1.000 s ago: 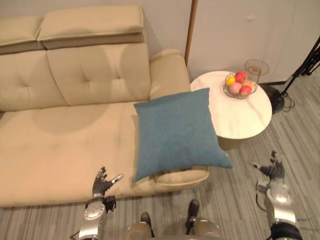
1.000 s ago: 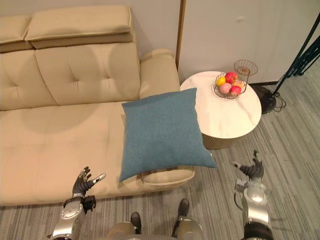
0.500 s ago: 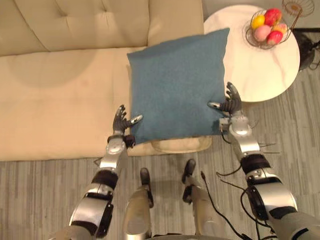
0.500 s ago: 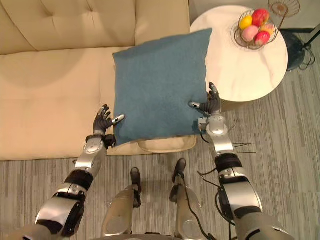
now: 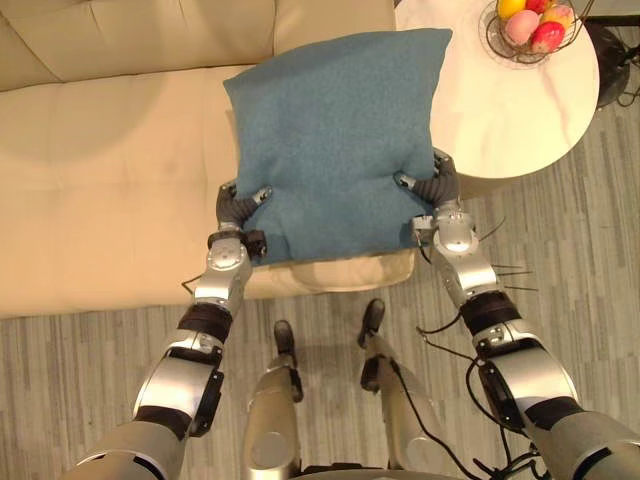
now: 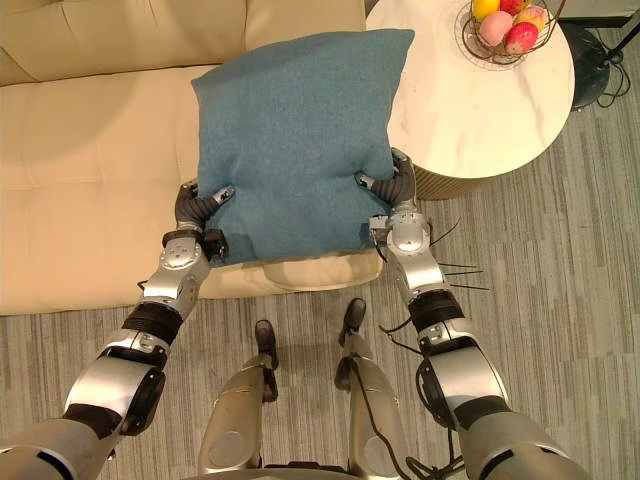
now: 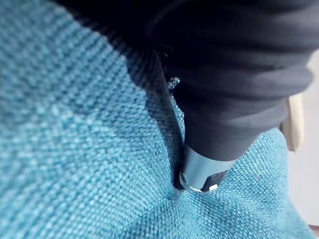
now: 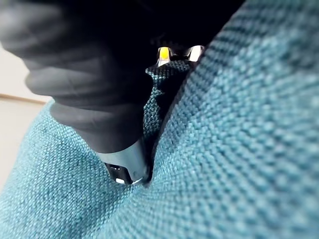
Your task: Pick up cushions and gather them together orderly.
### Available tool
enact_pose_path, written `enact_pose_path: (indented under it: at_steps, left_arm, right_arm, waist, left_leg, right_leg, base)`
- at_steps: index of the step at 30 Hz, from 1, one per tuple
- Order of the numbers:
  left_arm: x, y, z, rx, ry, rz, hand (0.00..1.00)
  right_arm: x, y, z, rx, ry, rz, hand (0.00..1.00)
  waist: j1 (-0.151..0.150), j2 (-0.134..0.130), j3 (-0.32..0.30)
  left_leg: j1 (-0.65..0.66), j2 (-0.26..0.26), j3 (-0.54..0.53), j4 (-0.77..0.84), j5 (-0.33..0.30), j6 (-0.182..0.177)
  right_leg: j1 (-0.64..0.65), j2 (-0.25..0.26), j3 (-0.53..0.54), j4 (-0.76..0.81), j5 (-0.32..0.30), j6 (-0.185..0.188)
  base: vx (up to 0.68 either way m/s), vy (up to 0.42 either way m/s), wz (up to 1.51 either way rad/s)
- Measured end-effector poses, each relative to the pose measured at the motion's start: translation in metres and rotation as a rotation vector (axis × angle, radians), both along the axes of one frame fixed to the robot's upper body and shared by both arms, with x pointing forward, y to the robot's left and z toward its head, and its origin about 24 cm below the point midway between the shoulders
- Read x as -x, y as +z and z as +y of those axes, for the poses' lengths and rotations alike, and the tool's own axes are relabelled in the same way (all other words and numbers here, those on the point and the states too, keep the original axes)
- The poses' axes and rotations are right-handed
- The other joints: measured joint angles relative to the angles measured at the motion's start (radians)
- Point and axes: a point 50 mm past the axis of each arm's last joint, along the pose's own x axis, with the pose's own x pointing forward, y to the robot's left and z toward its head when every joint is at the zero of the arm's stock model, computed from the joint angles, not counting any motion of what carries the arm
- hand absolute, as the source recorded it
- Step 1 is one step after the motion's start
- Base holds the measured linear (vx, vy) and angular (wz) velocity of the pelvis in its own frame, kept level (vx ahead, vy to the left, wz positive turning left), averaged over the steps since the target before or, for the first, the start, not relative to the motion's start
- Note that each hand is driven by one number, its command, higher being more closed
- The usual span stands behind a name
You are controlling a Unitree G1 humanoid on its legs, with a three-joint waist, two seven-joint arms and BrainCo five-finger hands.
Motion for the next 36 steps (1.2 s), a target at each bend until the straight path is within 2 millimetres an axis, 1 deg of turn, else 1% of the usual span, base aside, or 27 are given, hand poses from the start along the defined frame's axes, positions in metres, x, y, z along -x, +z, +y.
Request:
enact_pose_path:
  at_steps: [3,5,7,8,10,11,13,15,16,18,20,21,22,23,24,25,26,27,28,29,30,31,32,33,34,35,36]
  left_arm:
    - [0.018,-0.010,-0.004,0.029,-0.019,-0.017,1.00]
    - [0.041,-0.027,-0.004,0.063,-0.022,-0.004,1.00]
    - [0.060,-0.042,-0.004,0.093,-0.013,0.025,1.00]
    - [0.076,-0.055,-0.004,0.130,0.002,0.055,1.00]
    - [0.105,-0.075,-0.006,0.183,0.028,0.115,1.00]
    - [0.114,-0.080,-0.006,0.196,0.036,0.128,1.00]
    - [0.140,-0.087,-0.006,0.235,0.056,0.149,1.00]
    - [0.154,-0.090,-0.004,0.246,0.055,0.151,1.00]
    - [0.160,-0.090,-0.004,0.252,0.051,0.142,1.00]
    - [0.165,-0.089,-0.003,0.257,0.047,0.132,1.00]
    - [0.164,-0.089,-0.003,0.258,0.044,0.127,1.00]
    - [0.164,-0.089,-0.003,0.256,0.041,0.127,1.00]
    - [0.163,-0.088,-0.004,0.255,0.033,0.124,1.00]
    - [0.162,-0.088,-0.004,0.251,0.026,0.120,1.00]
    - [0.161,-0.089,-0.004,0.249,0.020,0.124,1.00]
    - [0.160,-0.091,-0.004,0.247,0.019,0.132,1.00]
    - [0.162,-0.094,-0.004,0.245,0.021,0.147,1.00]
    - [0.163,-0.094,-0.003,0.244,0.019,0.150,1.00]
    - [0.163,-0.094,-0.003,0.244,0.014,0.145,1.00]
    - [0.163,-0.093,-0.003,0.245,0.014,0.141,1.00]
    - [0.162,-0.092,-0.004,0.252,0.017,0.136,1.00]
    - [0.161,-0.091,-0.005,0.259,0.017,0.132,1.00]
    - [0.162,-0.092,-0.006,0.269,0.019,0.133,1.00]
    - [0.162,-0.093,-0.007,0.270,0.017,0.142,1.00]
    - [0.161,-0.093,-0.009,0.272,0.007,0.148,1.00]
    - [0.160,-0.092,-0.011,0.273,-0.002,0.145,1.00]
    - [0.159,-0.091,-0.014,0.272,-0.027,0.141,1.00]
  right_arm:
    - [0.017,-0.013,-0.001,-0.020,0.015,0.007,1.00]
    - [0.034,-0.021,0.003,-0.061,0.033,0.002,1.00]
    - [0.047,-0.028,0.008,-0.100,0.044,0.008,1.00]
    - [0.057,-0.035,0.011,-0.138,0.055,0.022,1.00]
    - [0.073,-0.044,0.013,-0.173,0.086,0.041,1.00]
    - [0.077,-0.046,0.015,-0.177,0.098,0.042,1.00]
    - [0.096,-0.049,0.019,-0.211,0.151,0.026,1.00]
    - [0.107,-0.051,0.021,-0.237,0.176,0.019,1.00]
    - [0.112,-0.053,0.021,-0.259,0.191,0.016,1.00]
    - [0.115,-0.053,0.021,-0.271,0.200,0.016,1.00]
    - [0.116,-0.055,0.021,-0.272,0.197,0.021,1.00]
    - [0.118,-0.057,0.020,-0.272,0.191,0.032,1.00]
    - [0.120,-0.060,0.018,-0.272,0.182,0.043,1.00]
    - [0.121,-0.061,0.017,-0.272,0.178,0.045,1.00]
    - [0.122,-0.063,0.016,-0.274,0.171,0.054,1.00]
    - [0.125,-0.068,0.016,-0.277,0.165,0.072,1.00]
    - [0.126,-0.071,0.016,-0.277,0.164,0.088,1.00]
    - [0.126,-0.072,0.016,-0.276,0.164,0.093,1.00]
    - [0.125,-0.071,0.015,-0.274,0.165,0.088,1.00]
    - [0.124,-0.070,0.015,-0.279,0.171,0.083,1.00]
    - [0.122,-0.068,0.014,-0.273,0.177,0.075,1.00]
    - [0.121,-0.067,0.013,-0.278,0.181,0.074,1.00]
    - [0.120,-0.070,0.011,-0.278,0.178,0.085,1.00]
    - [0.120,-0.074,0.010,-0.278,0.169,0.104,1.00]
    - [0.119,-0.078,0.006,-0.277,0.149,0.121,1.00]
    - [0.119,-0.078,0.003,-0.277,0.137,0.121,1.00]
    - [0.119,-0.078,-0.002,-0.277,0.114,0.115,1.00]
  waist:
    - [-0.001,0.000,-0.001]
    - [0.000,0.000,-0.002]
    - [0.005,0.001,-0.004]
    - [0.005,0.001,-0.020]
    - [0.011,0.002,-0.084]
    - [0.010,0.002,-0.099]
    - [0.013,0.002,-0.140]
    - [0.022,0.004,-0.173]
    - [0.038,0.003,-0.192]
    - [0.037,0.003,-0.203]
    - [0.032,0.004,-0.202]
    - [0.033,0.005,-0.203]
    - [0.033,0.007,-0.203]
    - [0.030,0.015,-0.201]
    - [0.027,0.016,-0.200]
    - [0.030,0.016,-0.200]
    - [0.033,0.019,-0.198]
    - [0.033,0.016,-0.201]
    - [0.035,0.007,-0.209]
    - [0.041,0.020,-0.226]
    - [0.041,0.043,-0.227]
    - [0.037,0.074,-0.227]
    - [0.040,0.099,-0.227]
    - [0.038,0.102,-0.228]
    - [0.033,0.100,-0.228]
    - [0.028,0.097,-0.227]
    - [0.025,0.090,-0.223]
  left_leg:
    - [0.029,-0.001,0.000,-0.008,-0.003,-0.002]
    - [0.064,-0.004,0.004,-0.021,-0.010,-0.002]
    - [0.101,-0.001,0.008,-0.022,-0.022,-0.002]
    - [0.128,0.001,0.013,-0.034,-0.025,-0.003]
    - [0.155,0.000,0.032,-0.054,-0.028,-0.004]
    - [0.166,0.000,0.037,-0.060,-0.028,-0.004]
    - [0.221,0.000,0.051,-0.073,-0.038,-0.006]
    - [0.249,0.000,0.072,-0.070,-0.050,-0.004]
    - [0.261,-0.001,0.092,-0.065,-0.056,-0.002]
    - [0.264,-0.003,0.114,-0.058,-0.062,0.005]
    - [0.247,-0.002,0.114,-0.005,-0.084,0.014]
    - [0.222,0.001,0.111,0.051,-0.105,0.027]
    - [0.200,0.018,0.105,0.084,-0.112,0.042]
    - [0.190,0.027,0.105,0.095,-0.114,0.046]
    - [0.174,0.028,0.079,0.117,-0.113,0.048]
    - [0.174,0.019,0.041,0.136,-0.110,0.050]
    - [0.168,0.004,0.002,0.146,-0.102,0.050]
    - [0.157,-0.005,-0.020,0.148,-0.093,0.050]
    - [0.122,-0.027,-0.070,0.133,-0.060,0.045]
    - [0.078,-0.038,-0.102,0.085,-0.006,0.042]
    - [0.054,-0.031,-0.124,0.060,0.017,0.039]
    - [0.026,-0.022,-0.160,0.020,0.062,0.044]
    - [0.011,-0.007,-0.184,-0.031,0.133,0.021]
    - [0.009,-0.004,-0.174,-0.067,0.190,0.022]
    - [0.009,-0.019,-0.138,-0.122,0.292,0.024]
    - [0.011,-0.028,-0.125,-0.164,0.350,0.019]
    - [0.009,-0.035,-0.051,-0.154,0.352,0.022]
  right_leg:
    - [0.039,0.002,0.000,-0.024,0.003,0.005]
    - [0.078,0.009,0.001,-0.049,0.006,0.010]
    - [0.120,0.018,0.006,-0.066,0.006,0.010]
    - [0.144,0.022,0.007,-0.074,0.005,0.011]
    - [0.154,0.026,0.024,-0.081,0.004,0.013]
    - [0.161,0.026,0.031,-0.083,0.004,0.013]
    - [0.207,0.032,0.048,-0.097,0.004,0.018]
    - [0.223,0.034,0.074,-0.097,0.004,0.027]
    - [0.224,0.033,0.098,-0.097,0.009,0.035]
    - [0.224,0.026,0.122,-0.093,0.015,0.046]
    - [0.214,0.018,0.134,-0.063,0.011,0.061]
    - [0.191,0.016,0.149,-0.016,0.010,0.077]
    - [0.182,0.018,0.176,-0.004,0.018,0.128]
    - [0.168,0.015,0.191,0.055,-0.032,0.138]
    - [0.124,-0.002,0.198,0.267,-0.161,0.088]
    - [0.121,-0.028,0.201,0.465,-0.266,0.098]
    - [0.161,-0.036,0.222,0.528,-0.327,0.137]
    - [0.179,-0.035,0.240,0.517,-0.350,0.137]
    - [0.192,-0.034,0.252,0.464,-0.372,0.129]
    - [0.199,-0.024,0.240,0.359,-0.381,0.117]
    - [0.203,-0.010,0.225,0.316,-0.369,0.104]
    - [0.193,0.008,0.189,0.276,-0.339,0.090]
    - [0.173,0.025,0.154,0.280,-0.319,0.071]
    - [0.163,0.024,0.132,0.295,-0.321,0.062]
    - [0.161,0.011,0.092,0.303,-0.324,0.046]
    - [0.159,-0.008,0.066,0.300,-0.323,0.030]
    - [0.160,-0.031,0.026,0.291,-0.315,0.012]
  base:
    - [0.08,0.061,0.06]
    - [0.08,0.066,-0.01]
    - [0.08,0.051,-0.08]
    - [0.10,0.064,-0.09]
    - [0.08,0.051,-0.17]
    - [0.09,0.054,-0.19]
    - [0.07,0.058,-0.16]
    - [0.02,0.054,-0.35]
    - [-0.01,0.050,-0.46]
    - [-0.07,0.037,-0.35]
    - [-0.11,0.049,-0.16]
    - [-0.16,0.067,-0.09]
    - [-0.17,0.058,-0.01]
    - [-0.16,0.037,0.27]
    - [-0.08,-0.008,0.63]
    - [-0.08,-0.052,0.92]
    - [-0.07,-0.099,0.94]
    - [-0.13,-0.173,1.10]
    - [-0.18,-0.175,1.12]
    - [-0.17,-0.164,1.04]
    - [-0.20,-0.128,0.81]
    - [-0.21,-0.141,0.74]
    - [-0.26,-0.169,0.84]
    - [-0.29,-0.152,0.96]
    - [-0.25,-0.099,0.93]
    - [-0.28,-0.065,1.02]
    - [-0.24,-0.076,0.90]
